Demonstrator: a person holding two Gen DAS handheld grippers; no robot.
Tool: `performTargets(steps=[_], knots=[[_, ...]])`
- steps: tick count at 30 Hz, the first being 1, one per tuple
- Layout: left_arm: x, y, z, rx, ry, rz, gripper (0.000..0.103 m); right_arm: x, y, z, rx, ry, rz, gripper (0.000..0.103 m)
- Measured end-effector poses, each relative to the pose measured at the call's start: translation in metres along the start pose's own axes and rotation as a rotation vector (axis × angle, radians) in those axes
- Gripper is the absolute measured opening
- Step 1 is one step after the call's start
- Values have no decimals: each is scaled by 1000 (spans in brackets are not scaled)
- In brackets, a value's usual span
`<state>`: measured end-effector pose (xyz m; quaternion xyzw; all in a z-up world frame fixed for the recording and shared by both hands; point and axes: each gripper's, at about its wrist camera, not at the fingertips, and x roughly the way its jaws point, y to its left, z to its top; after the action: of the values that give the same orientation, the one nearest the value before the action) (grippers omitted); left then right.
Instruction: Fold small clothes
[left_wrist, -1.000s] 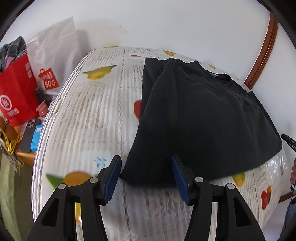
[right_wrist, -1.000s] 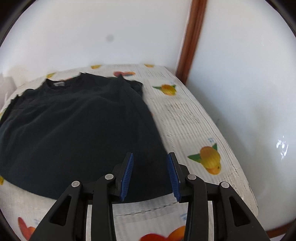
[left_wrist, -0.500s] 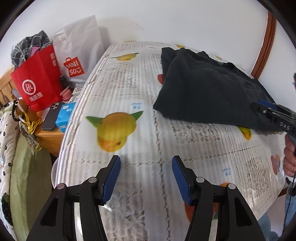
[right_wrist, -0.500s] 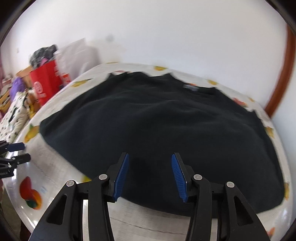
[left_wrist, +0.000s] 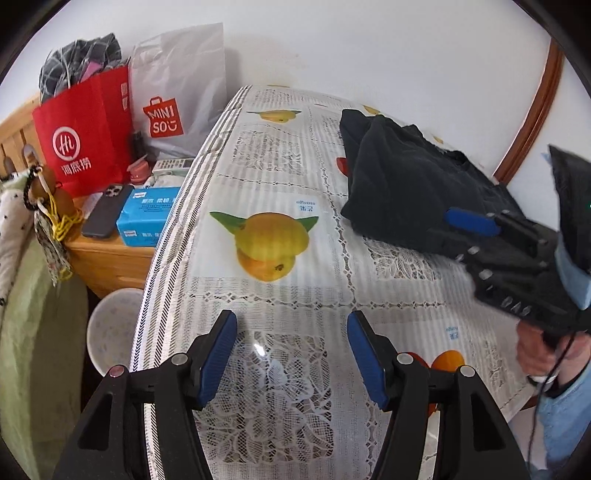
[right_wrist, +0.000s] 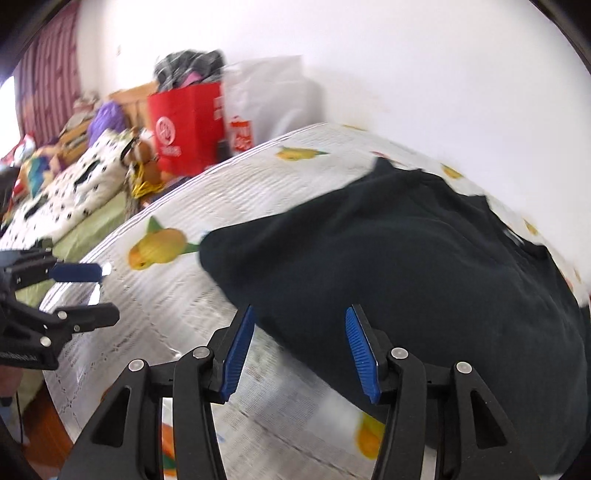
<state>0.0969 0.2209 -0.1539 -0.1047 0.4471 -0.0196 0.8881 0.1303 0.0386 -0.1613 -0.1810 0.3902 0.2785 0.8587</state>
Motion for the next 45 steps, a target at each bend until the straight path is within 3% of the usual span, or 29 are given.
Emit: performTargets(steps=[3, 6, 11, 12, 14, 16, 19, 21, 25, 29, 31, 34, 37, 40, 45], knots=[[-3, 6, 1, -12, -4, -19, 60, 17, 14, 4, -48, 32, 7, 53], [-1, 10, -1, -24, -4, -25, 60, 29, 28, 7, -104, 28, -42, 59], [0, 10, 0, -29, -15, -19, 62, 47, 35, 26, -94, 37, -89, 55], [0, 9, 0, -26, -17, -15, 63, 49, 36, 27, -95, 36, -101, 53], [0, 8, -1, -22, -19, -9, 64, 51, 39, 28, -116, 22, -148, 28], [1, 5, -1, -20, -21, 12, 64, 51, 37, 28, -126, 13, -177, 21], [4, -8, 0, 1, -23, 26, 65, 40, 20, 37, -28, -14, -109, 18], [7, -19, 1, 33, -25, 47, 65, 19, -1, 44, 68, -78, -68, 17], [10, -42, 3, 89, -27, 92, 65, -32, -48, 49, 212, -223, -83, 16], [17, -69, 2, 116, -11, 49, 65, -83, -116, 24, 410, -368, -139, 16], [19, -86, 3, 156, -20, 61, 65, -98, -144, 6, 504, -408, -159, 16], [23, -109, 6, 182, -12, 3, 65, -116, -185, -31, 647, -445, -194, 16], [26, -138, 11, 216, -14, -56, 65, -118, -216, -71, 748, -406, -237, 17], [29, -169, 13, 257, -15, -121, 67, -109, -234, -108, 797, -309, -254, 18], [40, -221, 14, 298, 1, -211, 68, -98, -241, -142, 786, -198, -266, 21]])
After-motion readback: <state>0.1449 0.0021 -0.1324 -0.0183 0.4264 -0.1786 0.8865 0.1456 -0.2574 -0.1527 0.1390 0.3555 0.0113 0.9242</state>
